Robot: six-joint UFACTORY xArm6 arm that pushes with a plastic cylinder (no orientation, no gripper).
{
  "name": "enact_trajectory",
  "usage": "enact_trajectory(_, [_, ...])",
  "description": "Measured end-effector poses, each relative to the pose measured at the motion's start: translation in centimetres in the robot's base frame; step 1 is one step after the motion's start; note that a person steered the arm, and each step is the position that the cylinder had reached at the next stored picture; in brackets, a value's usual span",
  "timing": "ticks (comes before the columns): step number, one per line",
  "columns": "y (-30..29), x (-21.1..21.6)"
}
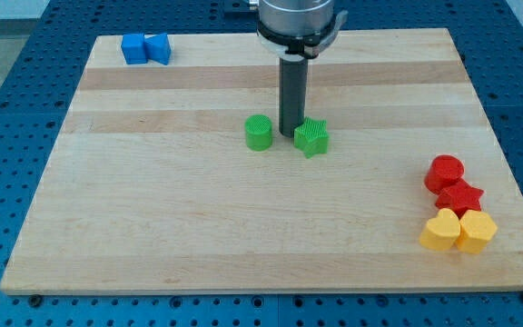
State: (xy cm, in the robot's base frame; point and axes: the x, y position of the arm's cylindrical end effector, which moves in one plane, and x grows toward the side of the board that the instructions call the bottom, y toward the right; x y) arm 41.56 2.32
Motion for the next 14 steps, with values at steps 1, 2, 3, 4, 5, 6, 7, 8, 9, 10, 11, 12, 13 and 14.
enact_trajectory(1, [0.5, 1.5])
enact_trajectory(2, [1.5, 1.9])
enact_trajectory(3, [2.9, 1.9])
enact_trajectory(4, [4.6, 1.9])
enact_trajectory(5, [6.5, 1.9])
enact_trajectory(6, [8.3, 1.9])
enact_trajectory(7, [10.0, 1.7])
enact_trajectory(8, [11.1, 2.0])
enact_trajectory(9, [11.6, 3.3])
enact_trajectory(10, [12.0, 4.3])
enact_trajectory(11, [12.2, 5.2])
enact_trajectory(12, [12.3, 6.1])
enact_trajectory(13, [12.3, 7.2])
enact_trajectory(14, [12.3, 8.0])
